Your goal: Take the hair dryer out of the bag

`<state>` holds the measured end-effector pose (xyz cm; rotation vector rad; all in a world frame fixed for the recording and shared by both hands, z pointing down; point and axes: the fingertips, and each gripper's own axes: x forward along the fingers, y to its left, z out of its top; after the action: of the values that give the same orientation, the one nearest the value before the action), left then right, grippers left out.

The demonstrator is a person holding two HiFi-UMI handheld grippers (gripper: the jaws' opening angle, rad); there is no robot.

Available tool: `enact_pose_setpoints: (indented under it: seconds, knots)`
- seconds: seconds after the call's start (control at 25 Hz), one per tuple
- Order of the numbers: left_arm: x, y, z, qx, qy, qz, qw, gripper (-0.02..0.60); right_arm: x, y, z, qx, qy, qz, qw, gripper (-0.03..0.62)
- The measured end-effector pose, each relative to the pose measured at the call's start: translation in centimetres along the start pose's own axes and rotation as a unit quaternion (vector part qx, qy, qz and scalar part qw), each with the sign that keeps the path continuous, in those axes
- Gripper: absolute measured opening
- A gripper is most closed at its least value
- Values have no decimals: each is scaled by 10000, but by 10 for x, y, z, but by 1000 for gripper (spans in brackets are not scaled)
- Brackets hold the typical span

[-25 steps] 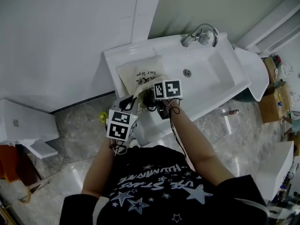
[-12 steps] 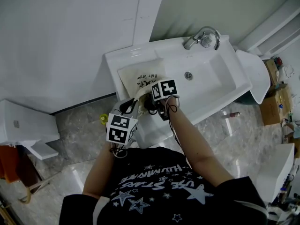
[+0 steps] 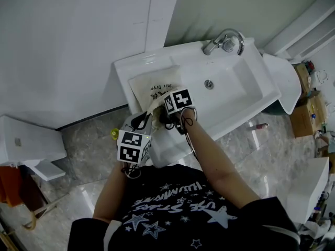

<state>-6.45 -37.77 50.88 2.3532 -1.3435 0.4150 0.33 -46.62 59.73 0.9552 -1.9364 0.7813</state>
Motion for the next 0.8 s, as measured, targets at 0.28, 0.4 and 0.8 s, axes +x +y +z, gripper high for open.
enact_pose_setpoints:
  seconds: [0.28,0.4,0.8]
  knots:
    - [2,-4,3,-14,-26,10,10000,49,-15,-1,-4,-24,-47,201,9998,198]
    - [1,-4,3,-45,-65,39,10000,49,-25,2,-13,-106,-6,341,9994,196]
    - [1,-15,9,-70,-190,37,9998,49,-62,16,-40,-97,5,801,9967,186]
